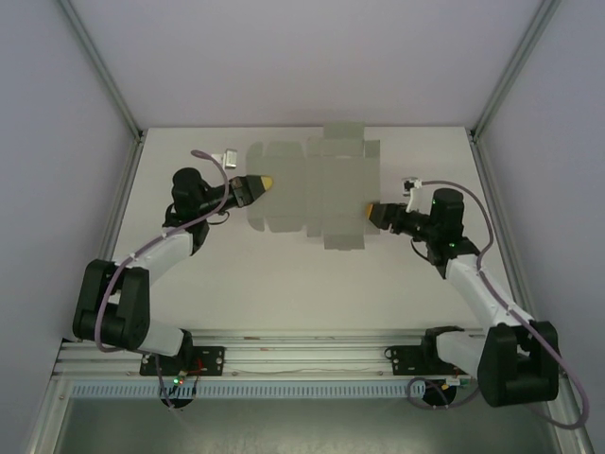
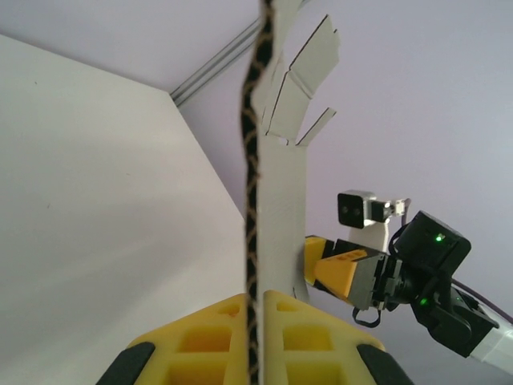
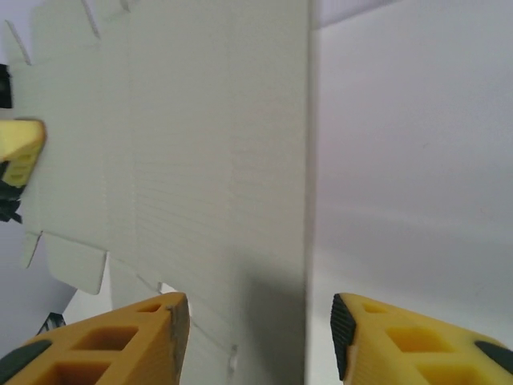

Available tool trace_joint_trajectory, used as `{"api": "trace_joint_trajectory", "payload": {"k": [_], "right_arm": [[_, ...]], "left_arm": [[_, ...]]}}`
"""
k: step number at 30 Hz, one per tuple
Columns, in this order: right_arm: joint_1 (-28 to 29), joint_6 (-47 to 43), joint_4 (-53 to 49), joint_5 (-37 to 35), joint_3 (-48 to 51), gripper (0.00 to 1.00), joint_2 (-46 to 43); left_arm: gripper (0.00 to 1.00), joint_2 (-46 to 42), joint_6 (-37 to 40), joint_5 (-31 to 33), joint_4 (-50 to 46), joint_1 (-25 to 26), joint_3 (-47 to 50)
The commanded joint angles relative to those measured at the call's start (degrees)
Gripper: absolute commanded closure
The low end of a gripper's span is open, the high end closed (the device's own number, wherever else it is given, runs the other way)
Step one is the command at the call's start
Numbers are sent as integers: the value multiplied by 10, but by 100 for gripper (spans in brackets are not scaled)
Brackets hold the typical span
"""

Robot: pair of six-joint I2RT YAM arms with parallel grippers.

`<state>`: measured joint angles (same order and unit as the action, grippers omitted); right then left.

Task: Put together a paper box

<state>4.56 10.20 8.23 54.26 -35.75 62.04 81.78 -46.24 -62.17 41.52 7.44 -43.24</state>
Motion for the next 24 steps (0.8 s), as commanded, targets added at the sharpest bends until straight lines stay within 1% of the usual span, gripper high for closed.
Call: {"api": "trace_joint_trajectory", "payload": {"k": [1, 4, 7, 8, 10, 11, 12, 16, 18, 19, 20, 21, 22, 24], "right_arm": [[-1, -11, 2, -1, -9, 53, -26], [-1, -15, 5, 13, -15, 56, -29], [-1, -19, 9, 32, -22, 56, -24], [0, -18, 12, 30, -24, 59, -22], [0, -18, 20, 33, -27, 70, -20], [-1, -16, 26, 31, -27, 80, -19], [-1, -16, 31, 34, -27, 87, -19], [-1, -36, 35, 63, -31, 100, -15], [-1, -42, 31, 60, -36, 100, -11], [-1, -52, 20, 53, -41, 100, -9], [-1, -61, 9, 50, -45, 100, -6], [-1, -73, -8, 41, -52, 100, -1], [1, -95, -44, 29, -63, 100, 6], [8, -156, -119, 1, -87, 100, 21]], "left_arm": [[100, -23, -6, -16, 61, -1, 12], [100, -29, -27, -22, 100, -1, 22], [100, -39, -25, -24, 95, -1, 22], [100, -42, -22, -23, 89, -2, 21], [100, -52, -3, -18, 62, -1, 22], [100, -58, 11, -11, 42, -1, 20], [100, -63, 23, -5, 26, -1, 21], [100, -84, 36, 6, 21, -1, 35], [100, -94, 59, 28, -30, -1, 30], [82, -100, 78, 43, -69, -1, 25], [45, -105, 96, 58, -102, -1, 22], [5, -112, 113, 79, -138, -1, 19], [0, -122, 135, 117, -190, -1, 15], [0, -142, 175, 224, -306, -1, 2]]}}
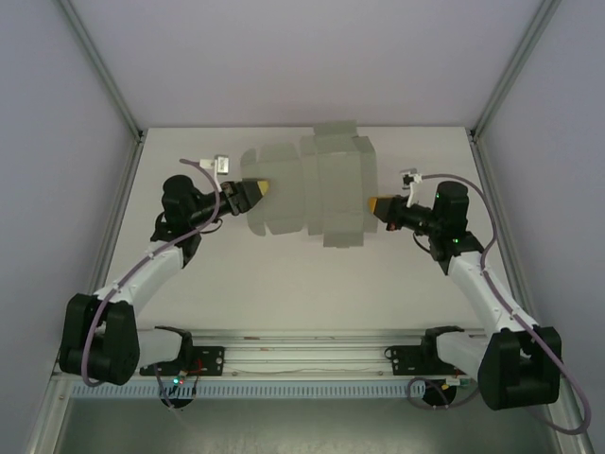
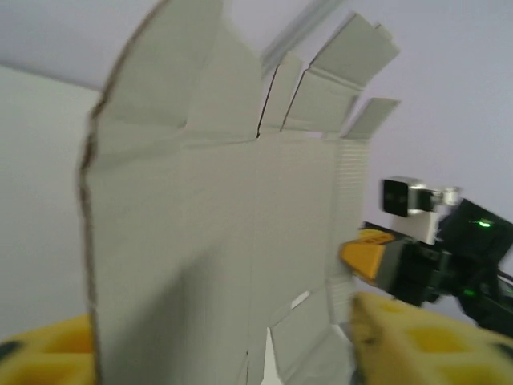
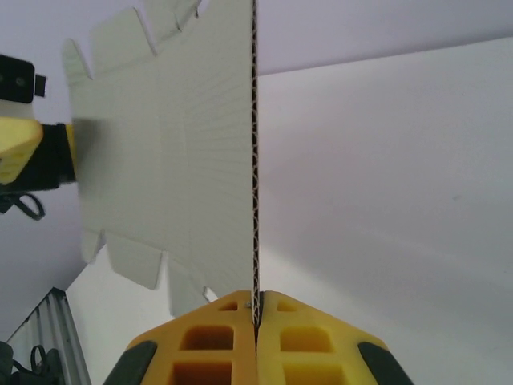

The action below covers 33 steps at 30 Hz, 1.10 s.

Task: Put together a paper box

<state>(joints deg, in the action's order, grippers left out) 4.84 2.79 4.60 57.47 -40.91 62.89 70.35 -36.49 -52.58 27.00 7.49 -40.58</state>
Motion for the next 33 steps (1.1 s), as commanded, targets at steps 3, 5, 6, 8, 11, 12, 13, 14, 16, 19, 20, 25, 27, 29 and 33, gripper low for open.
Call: {"api": "trace_joint_trajectory", "payload": {"k": [3, 5, 6, 8, 11, 12, 13, 14, 16, 19, 20, 25, 27, 29, 33], "right_arm": [[31, -175, -178, -90, -65, 100, 44], [55, -214, -218, -148, -89, 100, 76], [66, -231, -235, -177, -103, 100, 96], [92, -264, -251, -239, -129, 100, 141], [131, -314, -242, -323, -162, 100, 203], [148, -330, -231, -353, -171, 100, 220], [163, -351, -216, -378, -176, 100, 233], [178, -380, -202, -400, -178, 100, 244], [211, -431, -167, -459, -181, 100, 264], [251, -518, -90, -531, -167, 100, 288], [263, -542, -51, -558, -156, 100, 293], [304, -637, 67, -631, -121, 100, 326], [311, -647, 64, -639, -129, 100, 341], [316, -653, 75, -650, -130, 100, 353], [321, -651, 97, -651, -131, 100, 359]], "left_arm": [[0, -55, 111, 270, -278, -2, -31], [0, -73, 123, 308, -329, -2, -36], [0, -81, 125, 313, -343, -2, -36], [0, -92, 121, 301, -345, -2, -28], [0, -85, 104, 256, -322, -2, -20], [0, -75, 94, 231, -306, -2, -19], [0, -64, 84, 206, -287, 0, -17], [0, -49, 74, 179, -269, 0, -20], [0, -14, 57, 134, -237, 4, -32], [0, 43, 52, 98, -215, 20, -66], [0, 61, 53, 91, -212, 23, -80], [0, 141, 46, 72, -240, 34, -166], [0, 169, 59, 66, -244, 38, -194], [1, 196, 64, 61, -263, 42, -228], [10, 255, 94, 57, -322, 56, -293]]}}
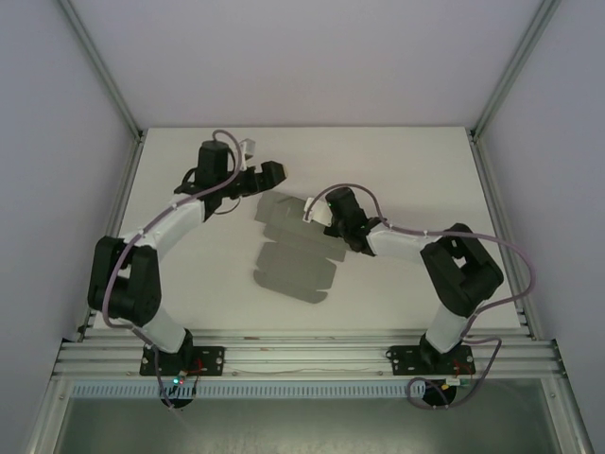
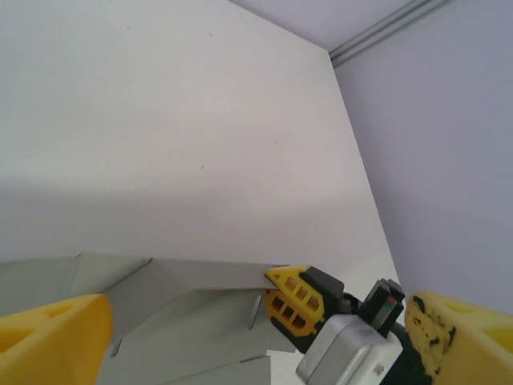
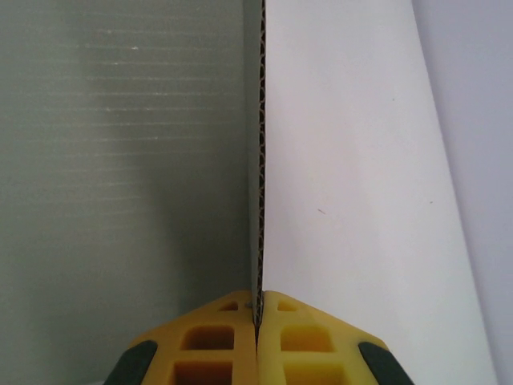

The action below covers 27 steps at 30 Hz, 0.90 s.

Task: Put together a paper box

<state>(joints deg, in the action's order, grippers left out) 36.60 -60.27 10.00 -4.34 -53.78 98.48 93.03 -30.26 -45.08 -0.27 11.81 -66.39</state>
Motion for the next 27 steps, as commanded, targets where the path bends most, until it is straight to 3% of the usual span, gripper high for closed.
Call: {"api": "trace_joint_trajectory", "payload": {"k": [1, 5, 12, 23, 27], "right_arm": [[3, -18, 49, -29, -2, 100, 3], [4, -14, 71, -19, 5, 100, 1], [11, -13, 73, -16, 17, 100, -11], [23, -13, 111, -15, 38, 100, -15], [23, -13, 112, -24, 40, 100, -21]], "left_arm": [[13, 42, 41, -15, -64, 16, -46], [21, 94, 38, -16, -75, 20, -68], [38, 151, 2, -91, -17, 31, -83], [67, 158, -33, -68, 26, 48, -68], [68, 148, -17, -44, -3, 49, -64]]}}
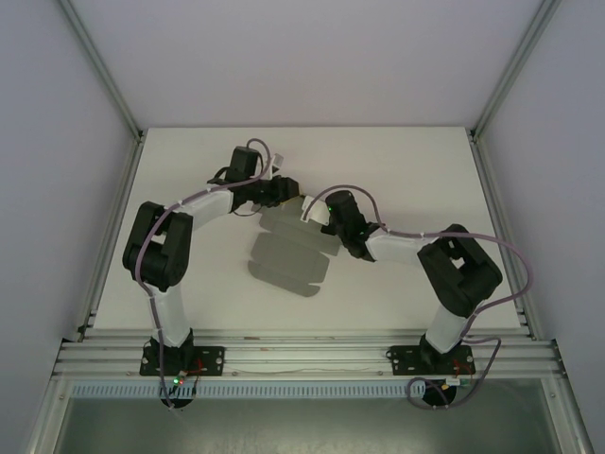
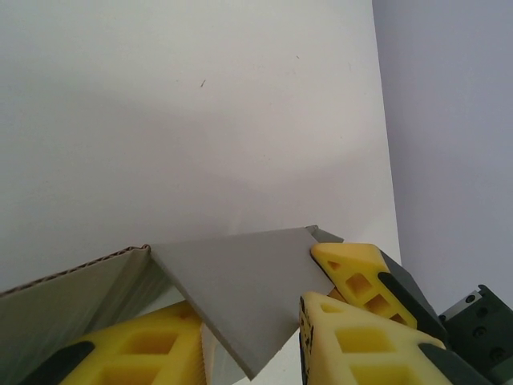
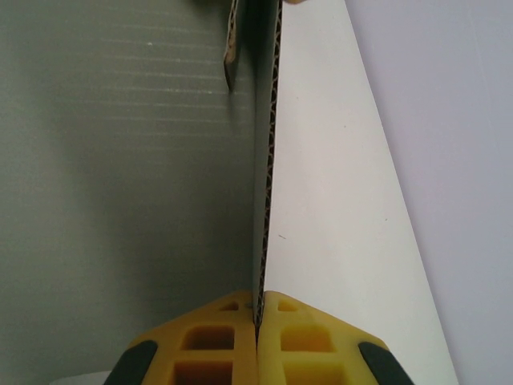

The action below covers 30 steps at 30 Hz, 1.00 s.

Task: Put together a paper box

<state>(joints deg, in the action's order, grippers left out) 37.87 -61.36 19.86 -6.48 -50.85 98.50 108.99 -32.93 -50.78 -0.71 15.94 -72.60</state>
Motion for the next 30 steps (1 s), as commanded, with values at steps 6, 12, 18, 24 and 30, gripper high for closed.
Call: {"api": "trace_joint_trajectory", "payload": {"k": [6, 12, 18, 24, 30], "right_arm": [[10, -1, 1, -26, 17, 100, -38], [6, 8, -15, -31, 27, 100, -60], [-3, 33, -25, -13, 37, 100, -85], [-10, 57, -35, 20, 33, 100, -100], [-11, 75, -26, 45, 33, 100, -103]], "left_arm": [[43, -91, 91, 113, -68, 0, 33], [10, -182, 111, 174, -80, -54, 130], [2, -243, 114, 232, -68, -116, 238], [5, -230, 133, 224, -28, -117, 274], [9, -183, 146, 174, 36, -102, 268]]}}
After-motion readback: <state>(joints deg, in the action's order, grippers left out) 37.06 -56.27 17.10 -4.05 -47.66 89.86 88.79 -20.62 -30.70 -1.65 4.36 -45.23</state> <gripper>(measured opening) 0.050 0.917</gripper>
